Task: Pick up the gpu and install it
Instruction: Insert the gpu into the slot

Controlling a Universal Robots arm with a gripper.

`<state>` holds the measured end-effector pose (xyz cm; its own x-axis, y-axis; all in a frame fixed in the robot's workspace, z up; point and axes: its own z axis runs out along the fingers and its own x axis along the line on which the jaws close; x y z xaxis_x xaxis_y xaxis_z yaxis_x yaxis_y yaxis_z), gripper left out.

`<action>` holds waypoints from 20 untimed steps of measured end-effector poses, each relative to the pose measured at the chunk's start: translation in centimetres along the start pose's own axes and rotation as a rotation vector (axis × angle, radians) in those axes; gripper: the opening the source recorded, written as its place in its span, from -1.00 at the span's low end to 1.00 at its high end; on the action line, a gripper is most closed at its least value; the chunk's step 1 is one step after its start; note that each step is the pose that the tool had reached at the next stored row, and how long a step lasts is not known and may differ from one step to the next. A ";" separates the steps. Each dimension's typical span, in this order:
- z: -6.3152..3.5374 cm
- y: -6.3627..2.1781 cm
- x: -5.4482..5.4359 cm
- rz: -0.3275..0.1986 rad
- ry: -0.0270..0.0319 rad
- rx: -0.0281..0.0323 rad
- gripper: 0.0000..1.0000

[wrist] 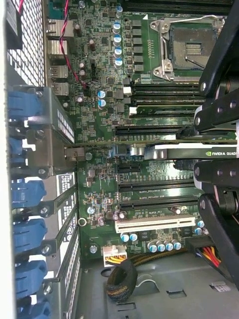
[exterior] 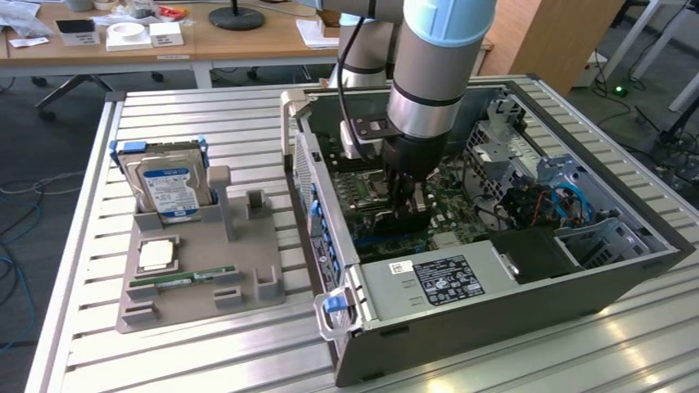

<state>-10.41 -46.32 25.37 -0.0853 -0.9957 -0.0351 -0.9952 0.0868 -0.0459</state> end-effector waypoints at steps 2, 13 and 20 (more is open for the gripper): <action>0.00 0.00 0.0 0.000 0.0000 -0.0001 -0.47; 0.11 0.18 0.0 0.000 -0.0004 0.0001 -0.47; 0.10 0.18 0.0 -0.001 -0.0002 0.0002 -0.47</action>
<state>-10.59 -46.32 25.26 -0.0847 -0.9958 -0.0352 -0.9952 0.0863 -0.0461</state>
